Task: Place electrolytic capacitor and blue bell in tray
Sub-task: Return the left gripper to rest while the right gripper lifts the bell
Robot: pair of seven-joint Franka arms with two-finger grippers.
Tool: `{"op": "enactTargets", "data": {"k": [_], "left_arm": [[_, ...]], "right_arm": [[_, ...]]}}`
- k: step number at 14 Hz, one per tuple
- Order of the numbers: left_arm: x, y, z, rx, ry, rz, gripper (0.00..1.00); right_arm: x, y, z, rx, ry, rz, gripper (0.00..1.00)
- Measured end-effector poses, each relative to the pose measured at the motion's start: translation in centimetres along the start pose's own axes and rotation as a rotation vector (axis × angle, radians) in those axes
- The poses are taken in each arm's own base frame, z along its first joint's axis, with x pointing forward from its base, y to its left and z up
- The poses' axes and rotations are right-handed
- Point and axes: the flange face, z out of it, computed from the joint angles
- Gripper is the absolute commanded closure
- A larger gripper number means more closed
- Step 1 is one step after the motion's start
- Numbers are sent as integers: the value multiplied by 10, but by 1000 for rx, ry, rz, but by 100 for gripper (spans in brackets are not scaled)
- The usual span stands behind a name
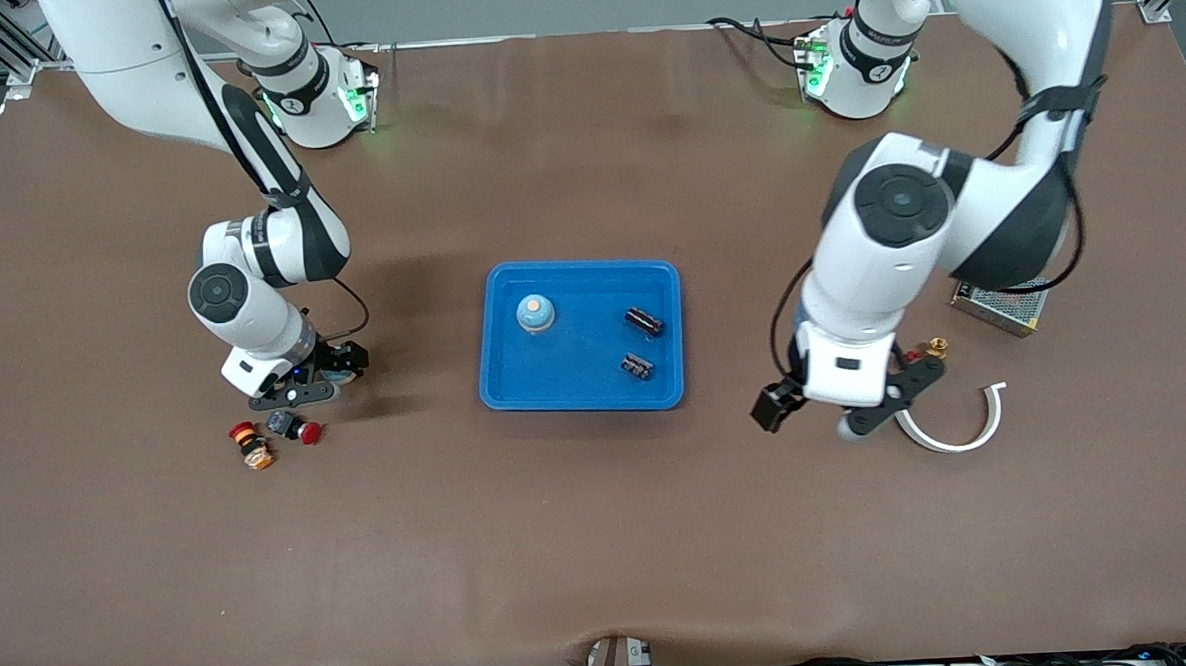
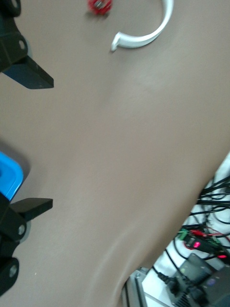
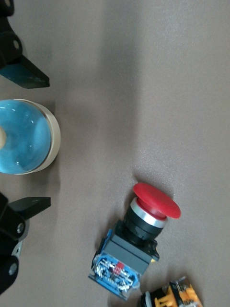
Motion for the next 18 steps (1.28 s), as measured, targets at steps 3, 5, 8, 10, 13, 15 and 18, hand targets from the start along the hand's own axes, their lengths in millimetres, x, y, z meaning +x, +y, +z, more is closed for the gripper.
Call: {"op": "enactTargets", "data": {"k": [3, 5, 8, 10, 13, 15, 18], "left_arm": [[21, -27, -26, 45, 5, 87, 0], [33, -45, -40, 77, -3, 150, 0], [51, -71, -59, 100, -13, 189, 0], [57, -84, -72, 97, -44, 217, 0], [59, -103, -100, 99, -80, 324, 0], [54, -115, -120, 115, -110, 347, 0], [45, -132, -141, 122, -139, 374, 0]], "right_arm": [[-7, 0, 7, 0, 8, -1, 0], [-15, -5, 13, 1, 24, -11, 0], [-20, -10, 16, 1, 26, -18, 0], [-20, -9, 16, 1, 27, -18, 7], [-20, -10, 15, 2, 29, -18, 47], [-19, -10, 13, 3, 35, -18, 65], [-18, -10, 10, 4, 35, -17, 69]]}}
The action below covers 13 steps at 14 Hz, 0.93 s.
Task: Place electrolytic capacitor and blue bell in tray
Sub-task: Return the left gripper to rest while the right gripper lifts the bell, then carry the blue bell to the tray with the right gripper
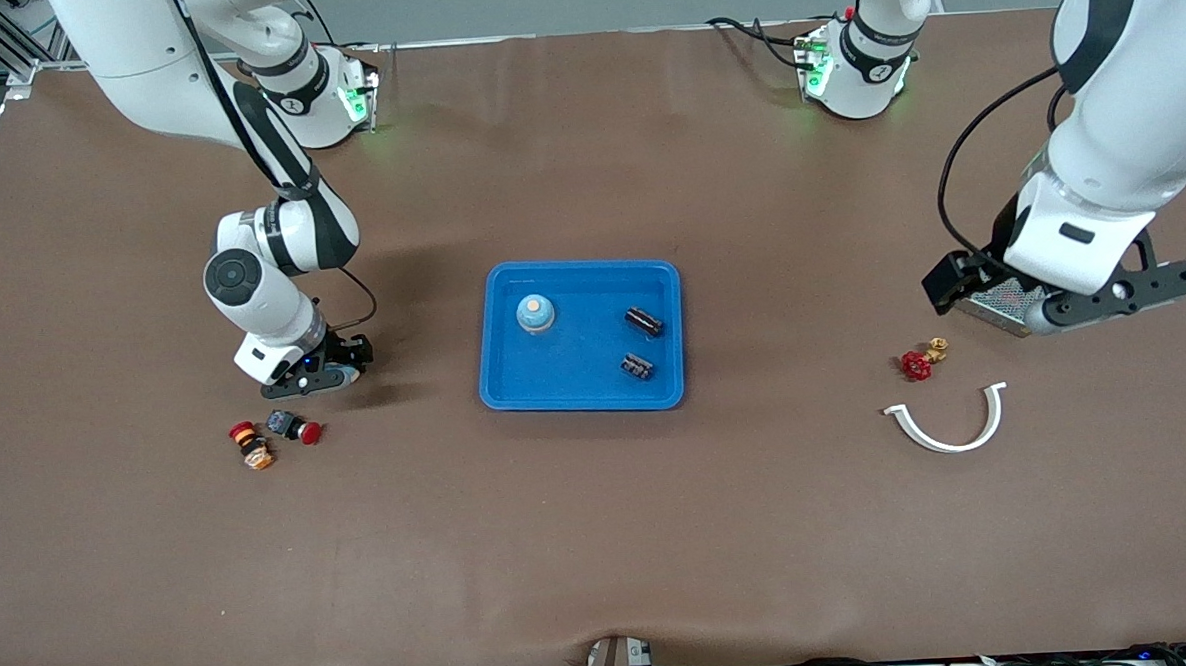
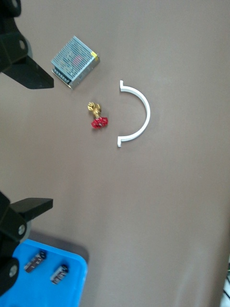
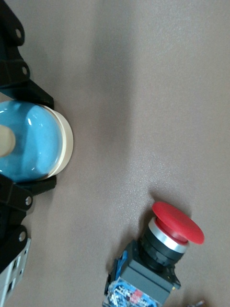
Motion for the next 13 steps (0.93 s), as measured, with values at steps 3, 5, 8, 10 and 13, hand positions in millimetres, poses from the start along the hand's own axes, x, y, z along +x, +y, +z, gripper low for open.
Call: {"op": "enactTargets", "data": {"k": [3, 5, 8, 10, 13], "left_arm": [[-11, -26, -4, -7, -21, 58, 0], [-21, -45, -6, -16, -35, 95, 0], [-42, -62, -11, -13, -74, 149, 0], [-53, -63, -15, -7, -91, 163, 0], [-64, -61, -20, 0, -120, 177, 0]], "right_arm": [[0, 0, 0, 0, 0, 0, 70], [1, 0, -1, 0, -7, 1, 70], [14, 0, -17, 1, -54, 41, 70], [29, -11, -45, 15, -108, 88, 70], [54, -50, -94, 57, -139, 193, 70]]}}
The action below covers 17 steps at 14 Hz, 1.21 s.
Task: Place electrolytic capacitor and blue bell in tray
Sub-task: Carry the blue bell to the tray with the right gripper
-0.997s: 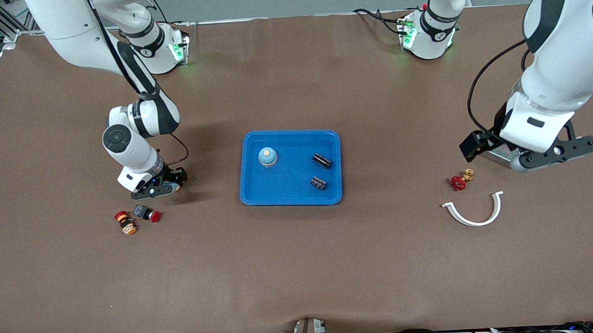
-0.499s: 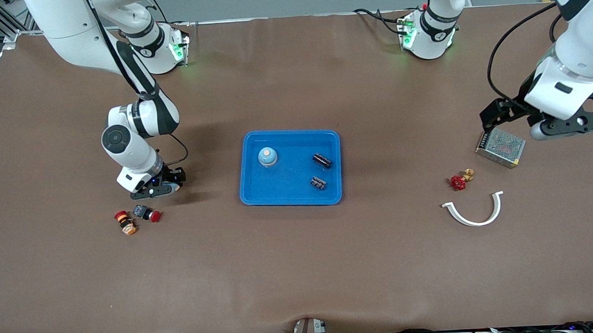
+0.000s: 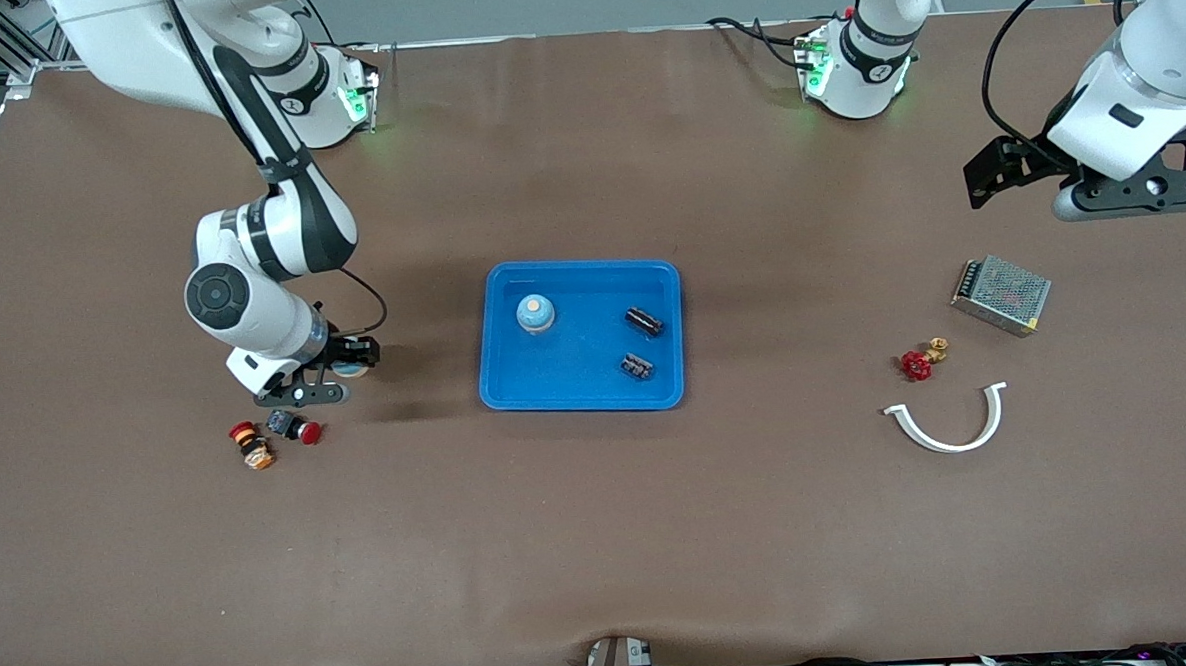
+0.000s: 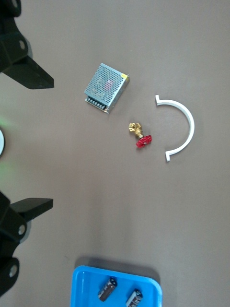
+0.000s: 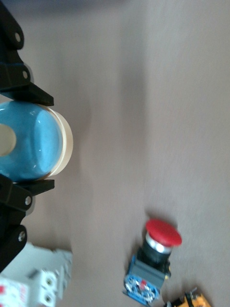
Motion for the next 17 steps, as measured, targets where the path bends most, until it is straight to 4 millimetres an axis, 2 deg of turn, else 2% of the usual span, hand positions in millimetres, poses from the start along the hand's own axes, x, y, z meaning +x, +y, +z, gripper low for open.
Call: {"op": "enactTargets", "data": {"k": [3, 6, 8, 13, 15, 17], "left_arm": [[-1, -4, 2, -3, -10, 14, 0], [-1, -7, 2, -10, -10, 33, 0], [-2, -9, 0, -34, -9, 36, 0], [-1, -16, 0, -48, -10, 27, 0], [-3, -17, -3, -49, -4, 25, 0], [-5, -27, -9, -50, 8, 17, 0]], "right_arm": [[0, -57, -31, 20, 24, 110, 70], [-10, -117, -44, 37, 52, 188, 70], [-12, -144, -38, 39, 54, 222, 70], [-2, -184, -6, 36, 45, 288, 70], [-3, -203, 5, 34, 41, 315, 70], [-8, -222, 18, 32, 39, 327, 70]]}}
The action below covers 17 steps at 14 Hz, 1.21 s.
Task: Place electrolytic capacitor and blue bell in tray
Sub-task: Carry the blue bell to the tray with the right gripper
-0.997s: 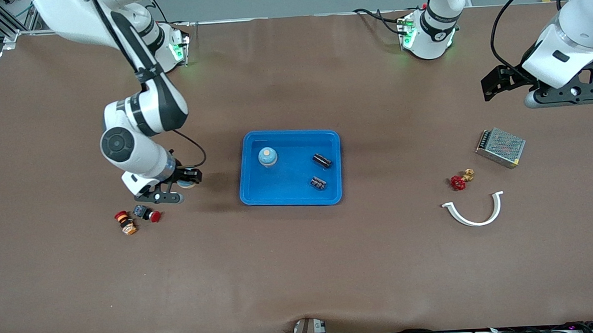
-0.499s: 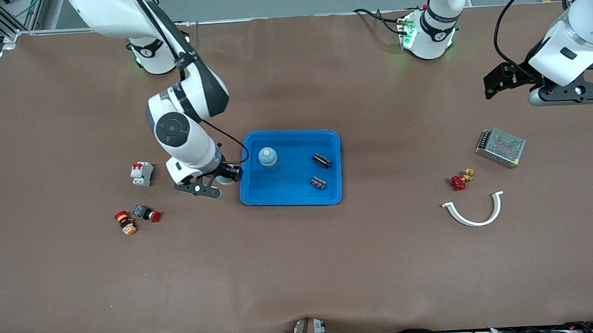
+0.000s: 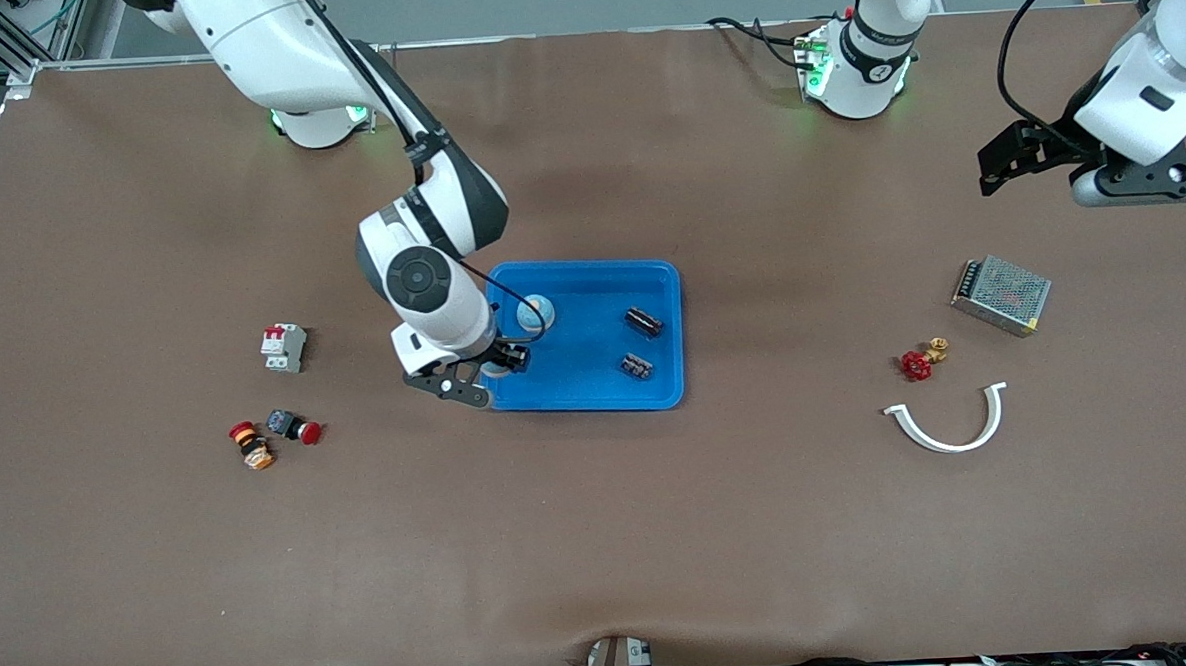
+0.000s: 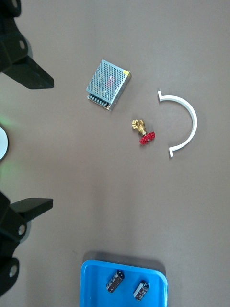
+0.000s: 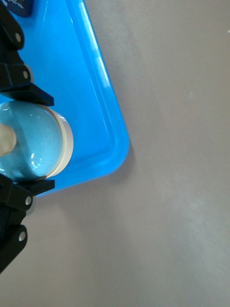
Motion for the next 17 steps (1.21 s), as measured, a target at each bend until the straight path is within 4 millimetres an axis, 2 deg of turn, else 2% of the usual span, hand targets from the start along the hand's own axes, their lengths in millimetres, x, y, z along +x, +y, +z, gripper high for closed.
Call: {"op": "enactTargets", "data": {"k": [3, 7, 14, 15, 17], "left_arm": [[-2, -19, -6, -2, 12, -2, 0], [-3, -24, -7, -2, 14, -8, 0], [-2, -41, -7, -4, 13, -41, 0], [-2, -41, -7, -4, 13, -40, 0], [-2, -40, -7, -4, 14, -39, 0]], "right_arm": [[-6, -10, 23, 11, 14, 0, 69], [-15, -16, 51, 4, 19, -24, 69], [-20, -19, 68, 10, 26, -33, 65], [-20, -19, 69, 9, 25, -33, 52], [-20, -19, 71, 10, 26, -32, 0]]}}
